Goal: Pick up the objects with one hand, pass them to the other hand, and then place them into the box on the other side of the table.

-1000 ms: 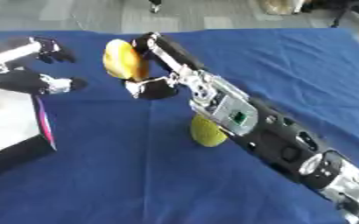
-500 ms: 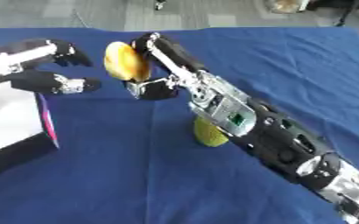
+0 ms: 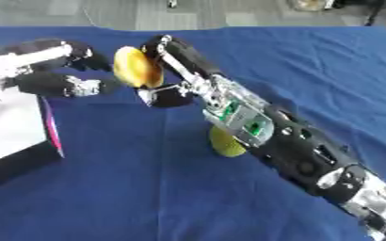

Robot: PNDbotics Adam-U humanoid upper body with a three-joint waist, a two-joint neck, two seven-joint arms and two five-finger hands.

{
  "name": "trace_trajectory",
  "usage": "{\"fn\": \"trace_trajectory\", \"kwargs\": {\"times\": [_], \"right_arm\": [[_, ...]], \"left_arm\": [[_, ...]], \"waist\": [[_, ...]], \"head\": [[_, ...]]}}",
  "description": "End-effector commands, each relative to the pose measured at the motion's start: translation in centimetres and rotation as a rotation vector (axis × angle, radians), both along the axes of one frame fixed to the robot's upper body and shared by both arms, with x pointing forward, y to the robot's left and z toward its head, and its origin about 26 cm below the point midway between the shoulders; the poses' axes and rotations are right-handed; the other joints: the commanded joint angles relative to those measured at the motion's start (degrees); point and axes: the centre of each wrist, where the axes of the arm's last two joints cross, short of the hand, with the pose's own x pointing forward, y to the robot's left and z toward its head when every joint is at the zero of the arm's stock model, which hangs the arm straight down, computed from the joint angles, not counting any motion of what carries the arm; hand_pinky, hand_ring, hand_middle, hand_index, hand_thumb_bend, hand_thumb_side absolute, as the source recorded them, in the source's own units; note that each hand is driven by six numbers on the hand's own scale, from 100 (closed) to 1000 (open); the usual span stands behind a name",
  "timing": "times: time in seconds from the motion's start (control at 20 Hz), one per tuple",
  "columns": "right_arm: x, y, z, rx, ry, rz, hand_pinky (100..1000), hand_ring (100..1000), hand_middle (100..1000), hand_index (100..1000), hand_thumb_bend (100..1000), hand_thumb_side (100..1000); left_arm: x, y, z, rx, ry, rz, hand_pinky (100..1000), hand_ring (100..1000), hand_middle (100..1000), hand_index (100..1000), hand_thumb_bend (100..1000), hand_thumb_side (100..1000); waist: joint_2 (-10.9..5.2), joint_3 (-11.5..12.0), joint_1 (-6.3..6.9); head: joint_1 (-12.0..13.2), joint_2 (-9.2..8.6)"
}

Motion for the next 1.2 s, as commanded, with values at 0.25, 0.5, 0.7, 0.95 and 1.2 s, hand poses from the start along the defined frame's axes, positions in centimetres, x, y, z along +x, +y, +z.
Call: {"fn": "trace_trajectory", "kwargs": {"times": [0.25, 0.5, 0.7, 0.95, 1.2], "right_arm": [[0.0, 0.2, 0.8, -0.006, -0.048, 0.016, 685, 665, 502, 591, 148, 100], [-0.3, 0.5, 1.1, -0.006, -0.067, 0.035, 684, 663, 502, 590, 151, 100], [-0.4, 0.7, 1.2, -0.008, -0.078, 0.045, 683, 661, 501, 591, 157, 100], [-0.5, 0.9, 1.2, -0.008, -0.08, 0.048, 681, 659, 499, 591, 157, 100], [-0.6, 1.1, 1.3, -0.012, -0.076, 0.051, 679, 658, 498, 591, 158, 100]], "left_arm": [[-0.6, -0.6, 0.9, 0.003, -0.009, -0.015, 930, 887, 845, 796, 530, 723], [0.2, -0.5, -0.1, 0.03, -0.006, 0.024, 927, 886, 845, 799, 541, 733], [0.7, -0.6, -0.7, 0.048, -0.008, 0.046, 926, 886, 846, 801, 544, 739], [1.1, -0.7, -1.4, 0.056, -0.009, 0.069, 926, 885, 844, 800, 544, 752], [1.0, -0.9, -1.5, 0.045, 0.0, 0.059, 929, 886, 844, 798, 540, 767]], "waist": [[0.1, 0.1, 0.37], [0.27, 0.1, 0.39], [0.34, -0.1, 0.39], [0.37, -0.2, 0.41], [0.47, -0.2, 0.48]], "head": [[0.1, 0.32], [0.0, 0.32], [-0.1, 0.32], [0.0, 0.32], [-0.4, 0.32]]}}
